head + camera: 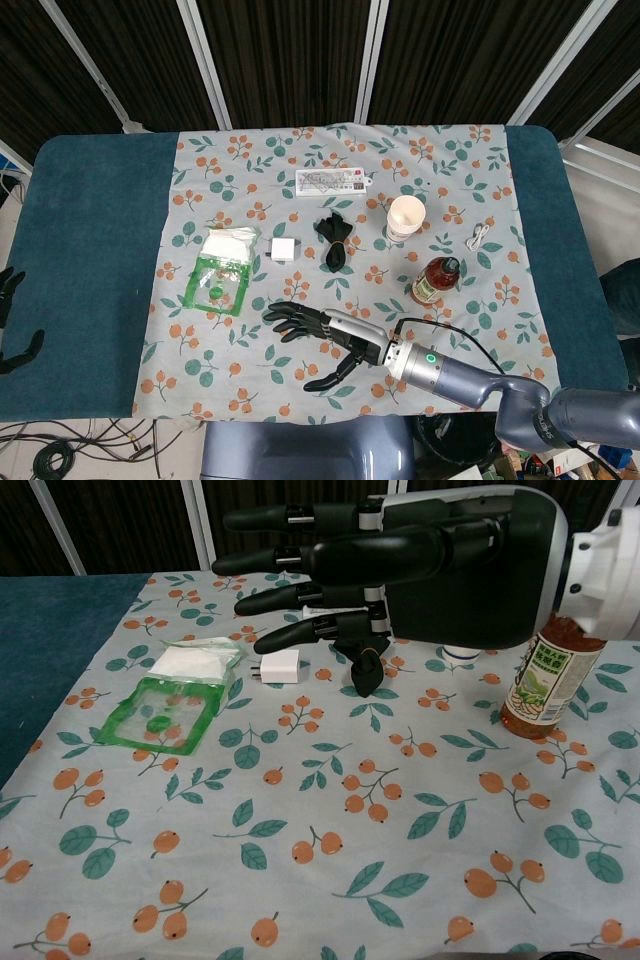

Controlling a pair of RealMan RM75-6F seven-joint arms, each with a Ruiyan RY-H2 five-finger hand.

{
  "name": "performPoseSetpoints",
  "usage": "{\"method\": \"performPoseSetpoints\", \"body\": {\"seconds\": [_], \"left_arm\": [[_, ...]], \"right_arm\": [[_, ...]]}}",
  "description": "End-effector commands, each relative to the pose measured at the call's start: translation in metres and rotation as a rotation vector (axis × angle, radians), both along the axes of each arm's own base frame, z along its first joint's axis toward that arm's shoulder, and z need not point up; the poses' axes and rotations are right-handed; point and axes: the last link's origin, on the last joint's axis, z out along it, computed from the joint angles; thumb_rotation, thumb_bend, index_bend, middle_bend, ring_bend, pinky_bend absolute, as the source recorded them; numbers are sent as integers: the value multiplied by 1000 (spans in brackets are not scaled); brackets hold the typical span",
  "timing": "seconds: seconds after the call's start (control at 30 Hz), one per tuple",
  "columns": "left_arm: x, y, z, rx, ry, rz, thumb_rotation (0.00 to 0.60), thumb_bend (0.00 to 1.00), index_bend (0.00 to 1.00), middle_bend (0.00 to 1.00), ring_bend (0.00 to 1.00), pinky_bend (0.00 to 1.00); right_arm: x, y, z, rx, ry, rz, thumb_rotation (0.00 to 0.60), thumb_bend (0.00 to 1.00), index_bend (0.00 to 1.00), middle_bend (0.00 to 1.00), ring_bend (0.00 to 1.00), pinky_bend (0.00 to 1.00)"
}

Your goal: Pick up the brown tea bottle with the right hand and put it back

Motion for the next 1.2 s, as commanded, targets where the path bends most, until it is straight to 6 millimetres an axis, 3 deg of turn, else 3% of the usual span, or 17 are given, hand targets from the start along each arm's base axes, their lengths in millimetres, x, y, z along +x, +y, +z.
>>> {"method": "performPoseSetpoints", "body": {"seconds": [0.03, 0.87, 1.0, 1.2], "left_arm": [[0, 0, 0, 0, -1, 0, 600, 374, 34, 0, 0, 0], [0, 1, 0, -3, -3, -5, 600, 374, 34, 0, 0, 0], [0, 0, 0, -5, -3, -4, 600, 374, 34, 0, 0, 0], [0, 0, 0, -3, -5, -5, 600, 374, 34, 0, 0, 0]], "right_arm": [[0, 0, 0, -1, 5, -1, 600, 65, 0, 55, 110, 143], [-13, -5, 6, -57, 26, -10, 600, 64, 0, 54, 110, 144], [-18, -10, 18, -150, 64, 19, 600, 64, 0, 53, 109, 144], [-40, -31, 54, -466, 173, -20, 600, 64, 0, 52, 109, 144]]}}
